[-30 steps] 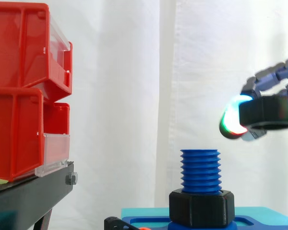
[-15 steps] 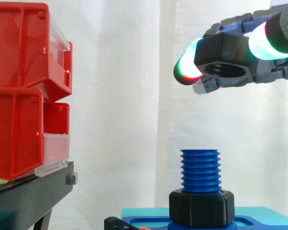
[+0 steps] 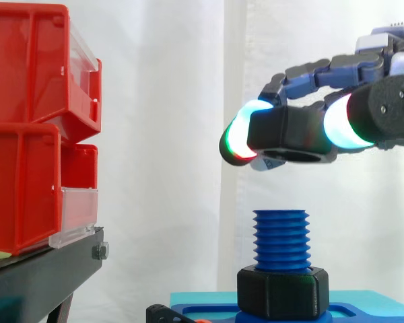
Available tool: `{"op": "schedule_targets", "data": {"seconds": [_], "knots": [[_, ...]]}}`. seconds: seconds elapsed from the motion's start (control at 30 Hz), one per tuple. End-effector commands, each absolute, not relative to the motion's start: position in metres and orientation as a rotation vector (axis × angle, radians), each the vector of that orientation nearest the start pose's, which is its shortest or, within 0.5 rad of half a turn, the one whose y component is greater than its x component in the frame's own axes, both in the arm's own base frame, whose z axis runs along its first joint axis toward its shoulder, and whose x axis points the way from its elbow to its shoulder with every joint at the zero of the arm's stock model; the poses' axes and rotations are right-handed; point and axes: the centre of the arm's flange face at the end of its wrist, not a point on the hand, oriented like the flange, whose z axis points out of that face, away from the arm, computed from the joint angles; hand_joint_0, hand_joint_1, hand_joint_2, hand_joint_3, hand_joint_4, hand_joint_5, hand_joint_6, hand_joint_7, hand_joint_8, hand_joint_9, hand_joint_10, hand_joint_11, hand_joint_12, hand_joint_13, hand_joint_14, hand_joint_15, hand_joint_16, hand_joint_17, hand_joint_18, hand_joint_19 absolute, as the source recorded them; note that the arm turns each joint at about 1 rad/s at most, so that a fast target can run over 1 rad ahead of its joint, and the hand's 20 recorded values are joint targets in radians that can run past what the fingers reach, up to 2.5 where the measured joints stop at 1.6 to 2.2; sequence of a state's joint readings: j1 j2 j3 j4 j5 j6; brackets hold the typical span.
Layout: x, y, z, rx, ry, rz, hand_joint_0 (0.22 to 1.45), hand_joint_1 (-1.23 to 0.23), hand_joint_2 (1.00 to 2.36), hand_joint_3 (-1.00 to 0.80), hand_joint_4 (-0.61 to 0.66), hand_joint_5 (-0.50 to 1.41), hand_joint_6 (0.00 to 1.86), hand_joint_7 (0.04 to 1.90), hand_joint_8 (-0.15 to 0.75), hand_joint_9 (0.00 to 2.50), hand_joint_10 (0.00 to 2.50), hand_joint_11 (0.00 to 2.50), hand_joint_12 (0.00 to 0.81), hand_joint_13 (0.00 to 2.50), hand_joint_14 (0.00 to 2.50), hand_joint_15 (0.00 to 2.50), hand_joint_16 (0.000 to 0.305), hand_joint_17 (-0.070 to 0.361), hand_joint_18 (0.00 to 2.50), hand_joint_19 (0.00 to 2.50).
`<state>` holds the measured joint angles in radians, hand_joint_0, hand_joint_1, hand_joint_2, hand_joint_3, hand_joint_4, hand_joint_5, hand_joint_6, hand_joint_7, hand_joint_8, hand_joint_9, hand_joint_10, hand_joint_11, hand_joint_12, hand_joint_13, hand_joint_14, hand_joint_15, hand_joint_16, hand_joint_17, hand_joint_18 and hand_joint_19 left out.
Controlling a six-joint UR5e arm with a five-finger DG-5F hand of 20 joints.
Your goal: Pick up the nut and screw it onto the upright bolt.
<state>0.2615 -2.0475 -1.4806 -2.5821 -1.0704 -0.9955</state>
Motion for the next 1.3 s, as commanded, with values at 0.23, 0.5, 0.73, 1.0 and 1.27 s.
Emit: {"op": "schedule_targets", "data": {"seconds": [0.23, 0.5, 0.73, 1.0, 1.27], "knots": [[0.688, -0.004, 0.297, 0.611, 1.313, 0.340, 0.56, -0.75, 1.00, -0.50, 0.29, -0.20, 0.50, 1.10, 0.299, 0.38, 0.00, 0.00, 0.332, 0.31, 0.00, 0.00, 0.038, 0.085, 0.18, 0.00], [0.690, -0.002, 0.295, 0.597, 1.311, 0.346, 0.56, -0.75, 1.00, -0.50, 0.29, -0.20, 0.50, 1.10, 0.299, 0.38, 0.00, 0.00, 0.332, 0.31, 0.00, 0.00, 0.038, 0.085, 0.18, 0.00], [0.692, -0.002, 0.286, 0.598, 1.319, 0.341, 0.56, -0.75, 1.00, -0.50, 0.29, -0.20, 0.50, 1.10, 0.301, 0.38, 0.00, 0.00, 0.333, 0.31, 0.00, 0.00, 0.038, 0.085, 0.19, 0.00], [0.695, -0.006, 0.276, 0.608, 1.322, 0.340, 0.56, -0.75, 1.00, -0.50, 0.29, -0.19, 0.50, 1.10, 0.301, 0.38, 0.00, 0.00, 0.333, 0.32, 0.00, 0.00, 0.038, 0.084, 0.18, 0.00], [0.695, -0.008, 0.276, 0.610, 1.320, 0.338, 0.57, -0.76, 1.00, -0.50, 0.29, -0.19, 0.50, 1.10, 0.300, 0.38, 0.00, 0.00, 0.332, 0.32, 0.00, 0.00, 0.037, 0.084, 0.19, 0.00]]}}
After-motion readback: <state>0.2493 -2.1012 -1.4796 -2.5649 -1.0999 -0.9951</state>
